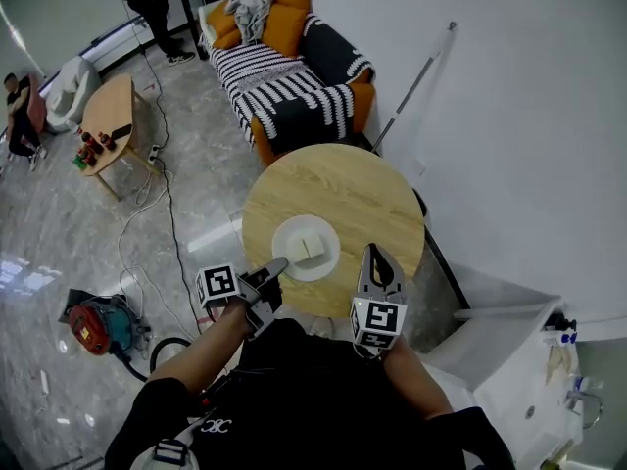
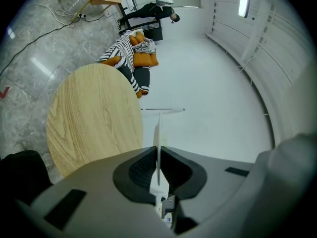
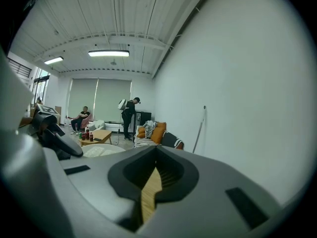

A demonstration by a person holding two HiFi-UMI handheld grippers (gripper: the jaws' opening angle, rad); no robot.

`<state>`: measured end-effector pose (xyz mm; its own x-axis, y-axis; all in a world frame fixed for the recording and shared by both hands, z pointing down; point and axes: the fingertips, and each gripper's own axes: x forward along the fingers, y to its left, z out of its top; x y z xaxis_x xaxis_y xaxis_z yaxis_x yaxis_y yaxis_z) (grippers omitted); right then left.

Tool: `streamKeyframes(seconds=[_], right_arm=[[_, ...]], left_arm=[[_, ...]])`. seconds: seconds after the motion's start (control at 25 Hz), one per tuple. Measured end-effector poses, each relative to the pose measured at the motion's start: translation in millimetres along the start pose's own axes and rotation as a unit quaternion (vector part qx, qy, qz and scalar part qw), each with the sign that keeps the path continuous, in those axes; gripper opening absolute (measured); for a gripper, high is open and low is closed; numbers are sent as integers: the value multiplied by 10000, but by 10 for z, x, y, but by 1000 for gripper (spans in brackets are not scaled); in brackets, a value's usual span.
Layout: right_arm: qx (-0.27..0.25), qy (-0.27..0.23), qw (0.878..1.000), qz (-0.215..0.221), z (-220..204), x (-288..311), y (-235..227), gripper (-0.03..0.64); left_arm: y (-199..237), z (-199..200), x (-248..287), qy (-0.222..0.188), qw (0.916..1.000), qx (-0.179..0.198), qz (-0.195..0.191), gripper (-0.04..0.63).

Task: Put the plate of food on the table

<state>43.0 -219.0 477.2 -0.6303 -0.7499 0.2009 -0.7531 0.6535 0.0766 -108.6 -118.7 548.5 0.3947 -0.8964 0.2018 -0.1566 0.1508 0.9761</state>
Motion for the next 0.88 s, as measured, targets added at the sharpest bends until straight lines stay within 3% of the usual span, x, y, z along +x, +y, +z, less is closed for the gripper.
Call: streamKeyframes(seconds=[0.48, 0.88], right_arm=[[43, 158, 9988, -453, 33, 200, 84, 5], [-107, 55, 9966, -813, 147, 223, 39, 5]], left_arm=[[104, 282, 212, 651, 9978, 81, 10, 21], [335, 569, 411, 904, 9959, -42, 94, 21]])
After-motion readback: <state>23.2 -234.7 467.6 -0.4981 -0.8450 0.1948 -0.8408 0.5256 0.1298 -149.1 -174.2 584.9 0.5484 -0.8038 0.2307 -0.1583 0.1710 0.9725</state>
